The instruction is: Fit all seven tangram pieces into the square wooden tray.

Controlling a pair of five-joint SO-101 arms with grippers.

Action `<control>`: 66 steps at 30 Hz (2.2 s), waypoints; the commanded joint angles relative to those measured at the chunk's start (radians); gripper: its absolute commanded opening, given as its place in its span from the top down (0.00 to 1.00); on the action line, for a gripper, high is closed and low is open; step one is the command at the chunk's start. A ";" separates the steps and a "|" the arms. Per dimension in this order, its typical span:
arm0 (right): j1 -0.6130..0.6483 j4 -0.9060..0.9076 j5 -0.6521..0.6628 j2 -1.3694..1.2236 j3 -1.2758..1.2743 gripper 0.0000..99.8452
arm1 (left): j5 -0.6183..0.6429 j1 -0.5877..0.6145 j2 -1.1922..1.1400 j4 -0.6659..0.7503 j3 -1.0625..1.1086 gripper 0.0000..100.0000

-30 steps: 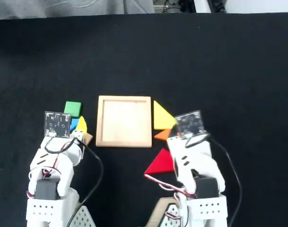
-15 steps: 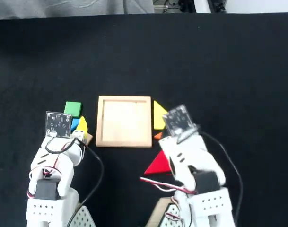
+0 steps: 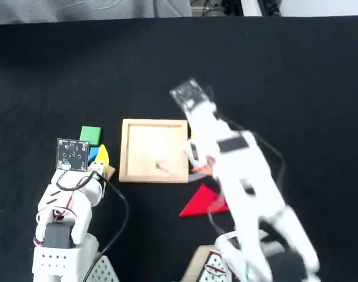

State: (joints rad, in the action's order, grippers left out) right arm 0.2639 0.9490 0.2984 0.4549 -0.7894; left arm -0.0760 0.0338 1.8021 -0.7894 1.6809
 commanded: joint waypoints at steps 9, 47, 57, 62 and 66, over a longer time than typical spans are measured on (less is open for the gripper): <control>0.014 0.230 0.094 -0.610 0.484 0.78 | -0.009 -0.010 -0.003 0.005 0.021 0.88; -0.028 0.187 0.276 -0.662 0.360 0.71 | -0.009 -0.010 -0.003 -0.003 0.021 0.88; -0.032 0.279 0.296 -0.789 0.512 0.78 | -0.009 -0.010 -0.003 -0.003 0.021 0.88; -0.034 0.279 0.296 -0.788 0.516 0.81 | -0.009 -0.010 -0.003 -0.003 0.021 0.88; -0.074 0.282 0.296 -0.740 0.516 0.81 | -0.009 -0.012 -0.003 -0.002 0.021 0.88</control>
State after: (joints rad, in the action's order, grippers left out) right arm 0.2225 1.2114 0.5884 -0.3307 -0.2723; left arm -0.0760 0.0338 1.8021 -0.7894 1.6809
